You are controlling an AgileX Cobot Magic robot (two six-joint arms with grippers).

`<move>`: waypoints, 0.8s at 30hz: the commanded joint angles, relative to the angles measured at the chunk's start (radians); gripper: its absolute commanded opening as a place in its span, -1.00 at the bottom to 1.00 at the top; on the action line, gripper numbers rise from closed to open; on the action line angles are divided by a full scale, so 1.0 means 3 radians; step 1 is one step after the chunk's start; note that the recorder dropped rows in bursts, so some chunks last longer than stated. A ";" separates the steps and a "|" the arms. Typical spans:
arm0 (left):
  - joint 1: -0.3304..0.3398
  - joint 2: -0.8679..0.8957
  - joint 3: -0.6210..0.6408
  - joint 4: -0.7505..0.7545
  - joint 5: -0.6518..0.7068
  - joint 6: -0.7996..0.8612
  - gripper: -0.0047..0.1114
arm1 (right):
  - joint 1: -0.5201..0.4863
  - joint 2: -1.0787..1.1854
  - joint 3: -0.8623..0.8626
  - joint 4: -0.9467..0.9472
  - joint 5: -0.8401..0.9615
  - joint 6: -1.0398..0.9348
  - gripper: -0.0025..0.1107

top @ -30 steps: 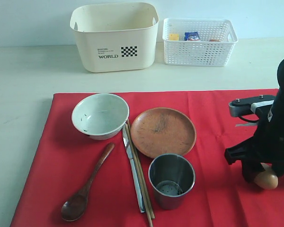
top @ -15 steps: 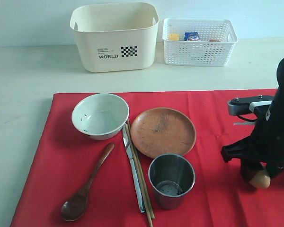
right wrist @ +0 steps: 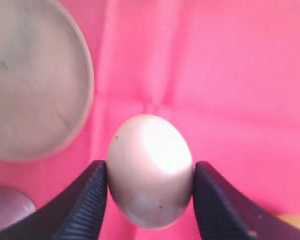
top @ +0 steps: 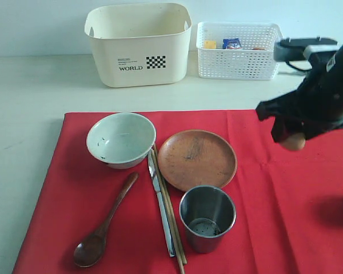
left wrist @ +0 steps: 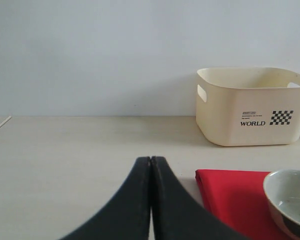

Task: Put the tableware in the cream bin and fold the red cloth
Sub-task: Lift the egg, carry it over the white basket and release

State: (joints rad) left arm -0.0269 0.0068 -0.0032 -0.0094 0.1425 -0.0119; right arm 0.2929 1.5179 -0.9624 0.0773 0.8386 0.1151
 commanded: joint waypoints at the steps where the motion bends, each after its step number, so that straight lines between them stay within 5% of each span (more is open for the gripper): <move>1: 0.0005 -0.0023 0.0011 -0.0041 -0.0007 -0.0009 -0.90 | 0.0014 -0.0049 -0.0350 -0.0032 -0.0116 -0.0036 -0.96; 12: 0.0005 -0.0023 0.0011 -0.0041 -0.0007 -0.0009 -0.90 | -0.0013 0.0138 -0.0895 -0.0557 -0.1147 0.0064 -0.96; 24: 0.0005 -0.0023 0.0011 -0.0041 -0.0007 -0.0009 -0.90 | -0.0324 0.1281 -0.1872 -0.0552 -0.1356 0.0150 -0.96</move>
State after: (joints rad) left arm -0.0269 0.0068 -0.0032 -0.0094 0.1425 -0.0119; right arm 0.2203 1.8326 -1.4455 -0.0807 0.4582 0.1559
